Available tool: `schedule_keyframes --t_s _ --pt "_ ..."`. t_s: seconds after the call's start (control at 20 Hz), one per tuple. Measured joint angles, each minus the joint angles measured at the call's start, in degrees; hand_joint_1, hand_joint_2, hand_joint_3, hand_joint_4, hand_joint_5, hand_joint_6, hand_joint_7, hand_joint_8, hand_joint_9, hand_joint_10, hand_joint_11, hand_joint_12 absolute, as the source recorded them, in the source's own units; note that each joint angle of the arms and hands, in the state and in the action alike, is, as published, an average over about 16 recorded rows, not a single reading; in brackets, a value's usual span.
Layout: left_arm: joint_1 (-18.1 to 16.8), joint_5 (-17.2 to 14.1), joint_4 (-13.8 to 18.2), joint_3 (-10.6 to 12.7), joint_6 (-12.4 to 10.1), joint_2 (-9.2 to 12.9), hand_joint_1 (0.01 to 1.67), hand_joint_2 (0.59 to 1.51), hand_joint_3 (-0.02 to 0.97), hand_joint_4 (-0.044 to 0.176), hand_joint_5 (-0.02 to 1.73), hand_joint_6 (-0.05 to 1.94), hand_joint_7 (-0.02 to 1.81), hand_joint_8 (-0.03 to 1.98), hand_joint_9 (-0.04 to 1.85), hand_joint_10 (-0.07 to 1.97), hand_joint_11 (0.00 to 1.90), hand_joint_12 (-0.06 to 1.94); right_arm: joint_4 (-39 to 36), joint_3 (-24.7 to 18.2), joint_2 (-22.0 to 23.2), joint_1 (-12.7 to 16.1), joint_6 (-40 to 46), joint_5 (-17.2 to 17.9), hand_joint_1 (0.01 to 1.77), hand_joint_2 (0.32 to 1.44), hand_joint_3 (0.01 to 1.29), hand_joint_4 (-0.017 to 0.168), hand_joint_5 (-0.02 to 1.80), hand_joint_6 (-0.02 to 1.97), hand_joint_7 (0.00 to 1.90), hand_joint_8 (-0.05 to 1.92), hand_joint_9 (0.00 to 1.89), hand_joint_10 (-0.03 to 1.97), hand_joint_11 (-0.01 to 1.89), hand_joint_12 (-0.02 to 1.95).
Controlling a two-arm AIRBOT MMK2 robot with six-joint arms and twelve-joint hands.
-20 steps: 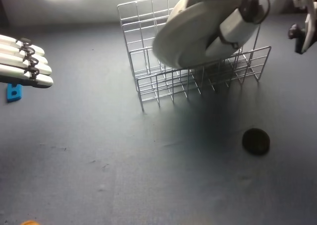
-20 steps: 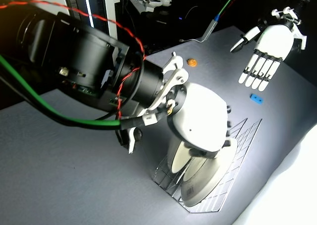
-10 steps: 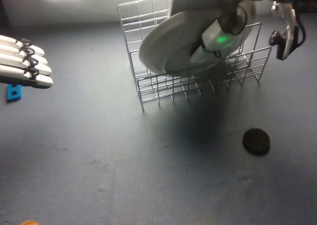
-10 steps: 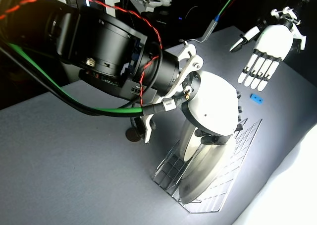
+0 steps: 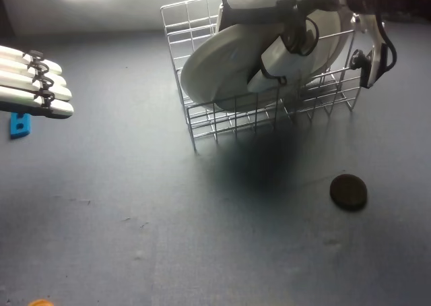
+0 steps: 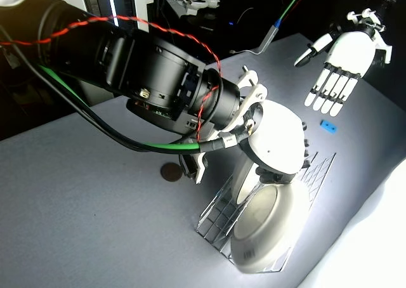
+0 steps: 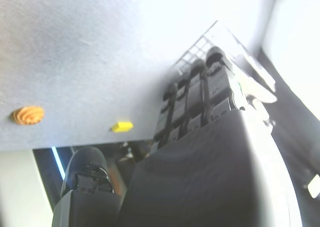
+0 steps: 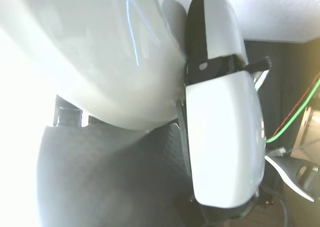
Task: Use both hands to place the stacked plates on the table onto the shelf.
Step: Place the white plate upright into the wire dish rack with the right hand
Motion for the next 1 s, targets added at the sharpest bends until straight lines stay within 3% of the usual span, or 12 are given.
schedule_keyframes --t_s 0.6,1.0 --pt "-0.2 0.0 0.1 -0.1 0.1 0.0 0.02 1.151 0.015 -0.002 0.02 0.01 0.02 0.0 0.02 0.02 0.02 -0.01 0.2 1.1 -1.2 -1.2 0.0 -1.1 1.22 1.02 0.01 -0.008 0.89 0.96 1.05 0.74 1.01 1.09 0.7 1.22" --pt "-0.2 0.0 0.1 -0.2 0.1 0.0 0.02 1.151 0.016 -0.002 0.02 0.01 0.02 0.0 0.02 0.02 0.02 -0.01 0.3 1.1 -1.2 -1.2 0.0 -0.9 1.1 1.03 0.01 -0.006 0.84 0.51 1.03 0.38 1.02 0.84 0.62 1.23"
